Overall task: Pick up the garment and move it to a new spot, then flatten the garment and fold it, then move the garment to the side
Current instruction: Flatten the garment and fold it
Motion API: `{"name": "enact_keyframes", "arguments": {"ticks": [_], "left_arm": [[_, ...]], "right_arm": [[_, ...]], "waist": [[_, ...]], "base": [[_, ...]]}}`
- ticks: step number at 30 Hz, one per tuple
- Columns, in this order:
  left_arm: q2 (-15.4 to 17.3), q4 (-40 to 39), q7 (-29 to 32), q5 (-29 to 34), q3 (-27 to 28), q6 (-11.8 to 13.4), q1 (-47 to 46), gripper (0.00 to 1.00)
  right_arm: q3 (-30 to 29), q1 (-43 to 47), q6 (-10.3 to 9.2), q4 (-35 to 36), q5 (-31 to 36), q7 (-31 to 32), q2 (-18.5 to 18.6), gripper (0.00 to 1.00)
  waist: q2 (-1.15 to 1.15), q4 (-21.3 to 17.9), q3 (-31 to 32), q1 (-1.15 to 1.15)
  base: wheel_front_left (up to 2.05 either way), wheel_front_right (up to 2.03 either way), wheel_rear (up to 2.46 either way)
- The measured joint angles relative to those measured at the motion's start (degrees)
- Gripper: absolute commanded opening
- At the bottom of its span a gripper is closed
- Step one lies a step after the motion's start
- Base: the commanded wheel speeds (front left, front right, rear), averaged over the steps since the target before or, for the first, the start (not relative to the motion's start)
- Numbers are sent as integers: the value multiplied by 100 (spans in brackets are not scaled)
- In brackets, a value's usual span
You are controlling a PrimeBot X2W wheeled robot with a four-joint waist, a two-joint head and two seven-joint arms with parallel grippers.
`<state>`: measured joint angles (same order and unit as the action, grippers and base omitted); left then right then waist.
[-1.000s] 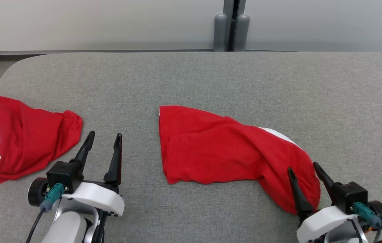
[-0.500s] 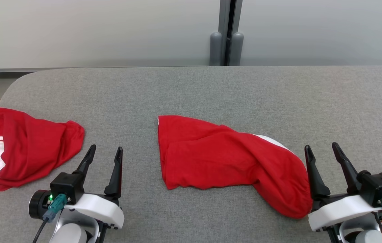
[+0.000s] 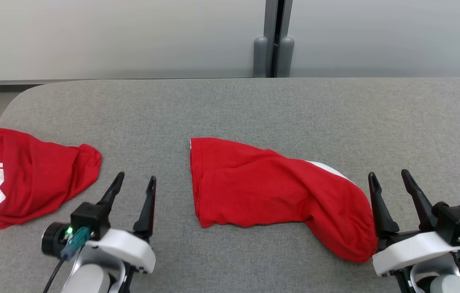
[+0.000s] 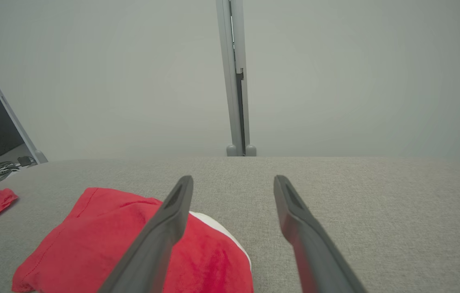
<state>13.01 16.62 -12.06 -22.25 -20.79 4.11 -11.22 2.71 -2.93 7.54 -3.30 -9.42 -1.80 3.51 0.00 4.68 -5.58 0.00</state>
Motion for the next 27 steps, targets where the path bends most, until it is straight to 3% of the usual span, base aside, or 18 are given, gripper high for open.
{"name": "enact_keyframes", "arguments": {"ticks": [6, 12, 21, 22, 23, 24, 27], "left_arm": [[-199, 265, 428, 41, -353, -313, -689, 100], [-539, 1116, 1015, -112, -697, -725, -1333, 100], [-725, 2412, 1514, -408, -864, -973, -1880, 100], [-743, 2533, 1558, -450, -889, -1014, -1929, 69], [-760, 2636, 1563, -477, -911, -1021, -1971, 22], [-781, 2704, 1556, -547, -917, -1065, -2004, 0], [-800, 2813, 1348, -549, -1003, -1096, -2140, 0]], "right_arm": [[89, -110, 0, 30, -18, 12, -2, 100], [151, -213, 0, -15, -67, 12, -9, 100], [169, -297, 0, -125, -107, -22, -21, 100], [172, -298, 0, -135, -108, -22, -25, 100], [178, -302, 0, -144, -108, -24, -30, 100], [176, -304, 0, -154, -109, -24, -31, 100], [168, -328, 0, -162, -126, -30, -34, 100]], "waist": [[0, -77, -192, 0], [0, -253, -422, 0], [0, -441, -624, 0], [0, -452, -638, 0], [0, -461, -649, 0], [0, -468, -659, 0], [0, -471, -682, 0]], "base": [[0, 0, 0], [0, 0, 0], [0, 0, 0], [0, 0, 0], [0, 0, 0], [0, 0, 0], [0, 0, 0]]}}
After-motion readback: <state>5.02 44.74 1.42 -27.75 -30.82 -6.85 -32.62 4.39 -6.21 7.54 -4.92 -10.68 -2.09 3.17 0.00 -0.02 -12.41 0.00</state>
